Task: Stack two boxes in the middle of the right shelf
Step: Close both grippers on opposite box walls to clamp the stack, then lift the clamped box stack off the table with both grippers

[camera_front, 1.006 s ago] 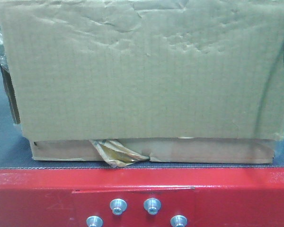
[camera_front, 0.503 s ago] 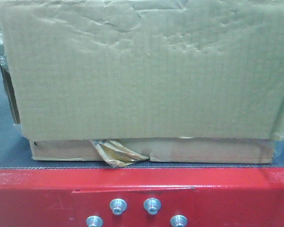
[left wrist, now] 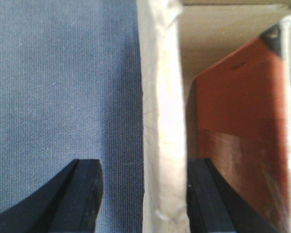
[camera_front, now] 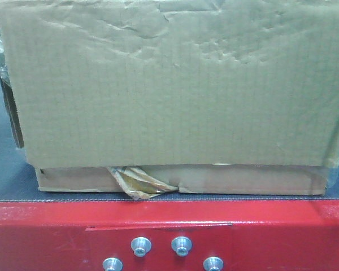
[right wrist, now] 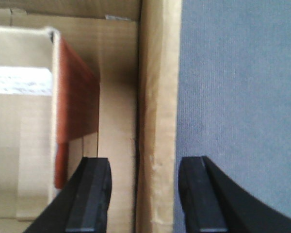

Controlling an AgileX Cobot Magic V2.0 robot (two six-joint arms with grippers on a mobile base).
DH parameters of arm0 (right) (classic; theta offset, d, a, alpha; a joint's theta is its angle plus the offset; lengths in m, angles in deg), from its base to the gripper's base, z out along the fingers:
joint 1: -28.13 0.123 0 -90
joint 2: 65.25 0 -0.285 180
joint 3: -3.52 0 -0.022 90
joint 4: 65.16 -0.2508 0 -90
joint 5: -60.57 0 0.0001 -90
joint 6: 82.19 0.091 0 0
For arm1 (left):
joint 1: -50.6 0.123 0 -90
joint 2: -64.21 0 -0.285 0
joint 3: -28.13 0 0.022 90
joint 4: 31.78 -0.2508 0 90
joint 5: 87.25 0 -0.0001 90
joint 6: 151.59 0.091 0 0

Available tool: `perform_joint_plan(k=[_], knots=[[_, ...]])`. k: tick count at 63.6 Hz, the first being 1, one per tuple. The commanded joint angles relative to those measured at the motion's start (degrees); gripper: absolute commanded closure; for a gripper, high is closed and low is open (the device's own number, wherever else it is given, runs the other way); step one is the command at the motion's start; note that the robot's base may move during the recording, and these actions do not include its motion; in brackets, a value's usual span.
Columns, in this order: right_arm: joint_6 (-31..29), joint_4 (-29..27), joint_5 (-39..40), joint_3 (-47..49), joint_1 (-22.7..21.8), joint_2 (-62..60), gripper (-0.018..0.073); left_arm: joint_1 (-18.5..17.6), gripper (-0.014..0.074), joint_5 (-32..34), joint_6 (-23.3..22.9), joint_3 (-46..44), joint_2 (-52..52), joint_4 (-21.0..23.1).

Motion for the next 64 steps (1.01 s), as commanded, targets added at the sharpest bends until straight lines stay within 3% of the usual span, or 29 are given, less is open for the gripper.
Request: perform_joint_plan(k=[1,55,64], knots=[[-0.4,0.9,0.3,-1.4,-0.3,-0.2,0.0337,0.3,0.0312,0.2,-0.5,0.1,0.0,-0.1],[-1.0,-1.1,0.3,-1.8,-1.9,-0.9,0.0337,0.3,0.0312,0.2,-0.5,0.0,0.0,-0.1],[-1.3,-1.2,0.3,-1.8,-1.9,-0.5,0.0391,0.3,0.0312,0.2,-0.5,0.0,0.0,-0.1]])
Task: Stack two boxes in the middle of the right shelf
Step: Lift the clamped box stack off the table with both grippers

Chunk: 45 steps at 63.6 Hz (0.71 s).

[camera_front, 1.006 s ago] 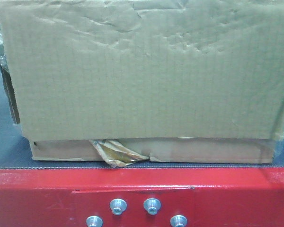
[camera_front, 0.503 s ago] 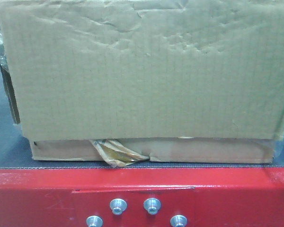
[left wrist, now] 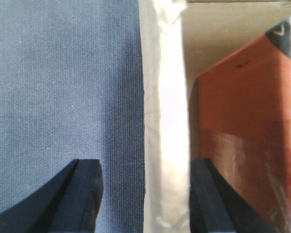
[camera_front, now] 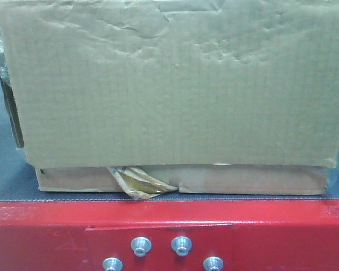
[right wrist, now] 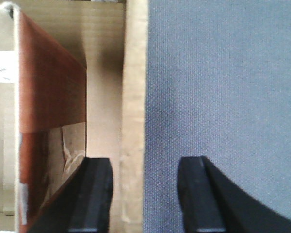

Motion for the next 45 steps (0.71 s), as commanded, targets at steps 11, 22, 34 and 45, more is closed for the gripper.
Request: perform_joint_plan(k=[11,22,34,45], knots=[[-1.4,0.1,0.4,-0.2,-0.1,0.1,0.049,0.3,0.036,0.2,-0.5,0.0,-0.4,0.0],[-1.9,0.1,0.4,-0.2,-0.1,-0.1,0.0725,0.3,0.0706,0.2,-0.7,0.0,-0.4,0.6],[-1.9,1.8,0.8,0.2,0.6,-0.6,0.0717,0.3,0.0708,0.2,-2.6,0.0,-0.5,-1.6],[-0.1,8.3,5.5,1.7,3.3,-3.3,0.0717,-0.4,0.0708,0.2,-7.6,0.0,-3.2,-9.9]])
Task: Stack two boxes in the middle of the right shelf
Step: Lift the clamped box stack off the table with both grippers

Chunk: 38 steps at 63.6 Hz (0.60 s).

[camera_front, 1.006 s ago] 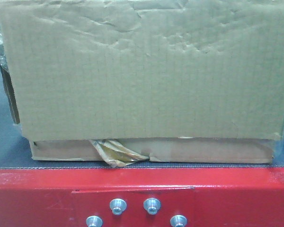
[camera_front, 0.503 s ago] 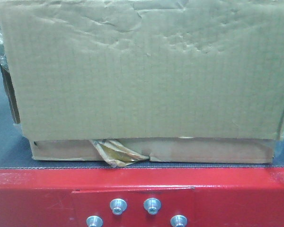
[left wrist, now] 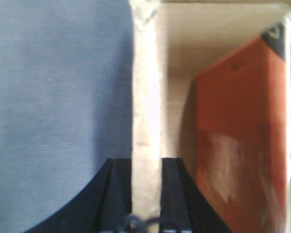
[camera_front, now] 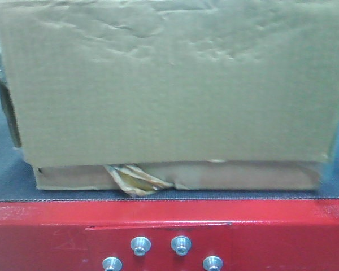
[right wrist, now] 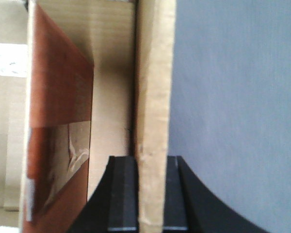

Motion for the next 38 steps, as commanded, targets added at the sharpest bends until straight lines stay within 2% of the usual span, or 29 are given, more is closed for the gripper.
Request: perform_joint_plan(k=[1,8,28,38], knots=[[0.6,6.0,4.0,1.4,0.9,-2.7,0.0718,-0.1,0.0708,0.2,-2.7,-0.3,-3.1,-6.7],[0.9,6.3,10.9,1.4,1.6,-5.0,0.072,-0.1,0.0708,0.2,-3.6,-1.6,-5.2,-8.2],[1.5,7.7,25.4,1.4,1.6,-9.2,0.0721,-0.1,0.0708,9.1,-3.6,-7.0,-8.6,-13.8],[9.8,9.0,28.5,1.4,-0.3,-9.9,0.0721,-0.1,0.0708,12.6,-3.6,-9.4,-9.4,-14.5]])
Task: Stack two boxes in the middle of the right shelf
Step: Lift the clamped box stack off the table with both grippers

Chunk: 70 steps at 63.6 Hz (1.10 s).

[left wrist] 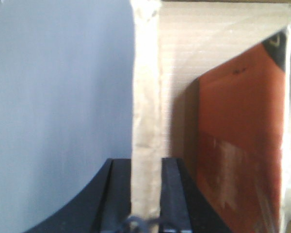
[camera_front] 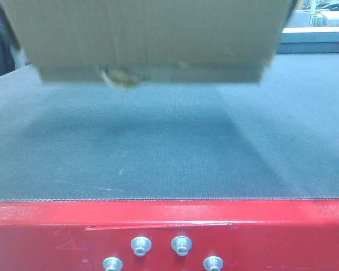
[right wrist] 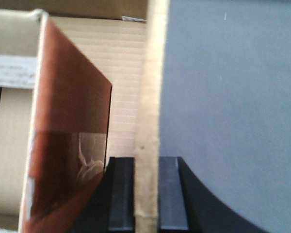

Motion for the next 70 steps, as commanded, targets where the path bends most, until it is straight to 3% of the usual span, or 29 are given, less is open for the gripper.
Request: perform_joint_plan(k=[1,14,70], knots=[[4.9,2.2,4.7,1.1,-1.6,-1.9,0.0721,0.1,0.0708,3.6,-0.6,-1.9,-1.5,-1.9],[4.8,6.5,5.1,1.1,-3.5,-2.9,0.0721,0.2,0.0708,6.0,-0.6,-3.2,-2.3,-2.2],[4.8,6.4,8.3,1.1,-3.5,-3.7,0.0721,0.2,0.0708,6.2,-0.6,-3.2,-2.2,-3.2]])
